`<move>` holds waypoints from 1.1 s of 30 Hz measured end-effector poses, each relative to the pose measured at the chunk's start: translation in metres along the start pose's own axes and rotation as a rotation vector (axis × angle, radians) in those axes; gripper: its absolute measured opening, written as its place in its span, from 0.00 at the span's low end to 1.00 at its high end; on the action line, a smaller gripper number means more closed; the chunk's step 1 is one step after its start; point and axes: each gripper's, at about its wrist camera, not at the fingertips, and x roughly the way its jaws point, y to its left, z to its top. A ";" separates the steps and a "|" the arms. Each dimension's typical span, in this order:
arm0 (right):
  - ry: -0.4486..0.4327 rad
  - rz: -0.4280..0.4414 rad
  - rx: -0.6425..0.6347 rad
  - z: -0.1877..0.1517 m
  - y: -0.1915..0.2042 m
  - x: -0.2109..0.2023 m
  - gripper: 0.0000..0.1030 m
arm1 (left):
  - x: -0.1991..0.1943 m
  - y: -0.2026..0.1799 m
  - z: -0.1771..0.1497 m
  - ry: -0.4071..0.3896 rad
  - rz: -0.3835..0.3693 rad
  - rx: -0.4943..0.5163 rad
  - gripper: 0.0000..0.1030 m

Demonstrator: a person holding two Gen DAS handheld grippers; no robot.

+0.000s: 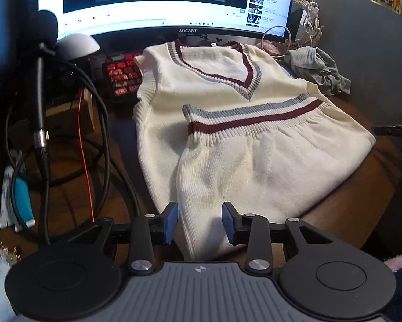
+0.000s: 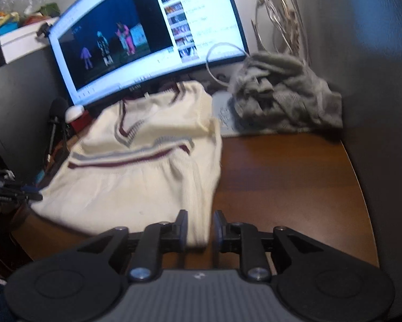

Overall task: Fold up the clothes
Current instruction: 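Grasp the folded hem edge with both tools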

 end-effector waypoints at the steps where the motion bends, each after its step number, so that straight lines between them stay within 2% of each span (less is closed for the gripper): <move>1: -0.013 0.010 0.000 0.001 0.001 0.002 0.31 | 0.000 0.001 -0.001 -0.002 0.004 -0.002 0.35; 2: -0.020 0.010 -0.001 0.002 0.003 0.005 0.36 | 0.000 0.001 -0.003 -0.006 0.006 -0.006 0.35; 7: 0.003 0.022 0.002 0.004 0.007 0.026 0.35 | 0.003 0.006 -0.005 -0.003 -0.034 -0.036 0.32; 8: 0.014 0.029 0.008 0.004 0.006 0.029 0.34 | 0.003 0.007 -0.005 0.005 -0.039 -0.032 0.15; 9: 0.026 0.022 0.012 0.003 0.006 0.032 0.28 | 0.003 0.007 -0.005 0.009 -0.044 -0.032 0.09; 10: 0.039 0.013 0.017 0.002 0.006 0.035 0.10 | 0.003 0.008 -0.005 0.011 -0.048 -0.033 0.08; 18: 0.102 0.035 0.064 -0.016 0.014 0.010 0.07 | -0.012 0.010 -0.014 0.060 -0.084 0.010 0.07; 20: 0.119 0.043 0.066 -0.023 0.016 0.000 0.08 | -0.015 0.009 -0.016 0.064 -0.091 0.023 0.11; 22: 0.126 0.042 0.072 -0.026 0.016 -0.006 0.10 | -0.016 0.011 -0.012 0.036 -0.069 0.022 0.24; 23: 0.118 0.033 0.071 -0.024 0.017 -0.007 0.16 | -0.017 0.013 -0.008 0.011 -0.059 0.016 0.36; 24: 0.098 0.020 0.059 -0.019 0.020 -0.006 0.18 | -0.017 0.015 -0.003 -0.013 -0.060 0.010 0.39; 25: 0.078 0.007 0.047 -0.014 0.023 -0.005 0.23 | -0.016 0.017 0.003 -0.034 -0.066 0.006 0.39; 27: 0.038 -0.016 0.022 -0.004 0.028 -0.003 0.26 | -0.008 0.018 0.016 -0.064 -0.078 0.009 0.43; 29: -0.001 -0.014 -0.003 0.011 0.033 0.008 0.38 | 0.003 0.017 0.028 -0.091 -0.090 0.015 0.49; 30: -0.011 -0.009 -0.007 0.018 0.034 0.016 0.41 | 0.008 0.016 0.035 -0.104 -0.096 0.018 0.49; 33: -0.011 -0.010 0.006 0.036 0.034 0.046 0.42 | 0.030 0.013 0.048 -0.103 -0.109 0.019 0.49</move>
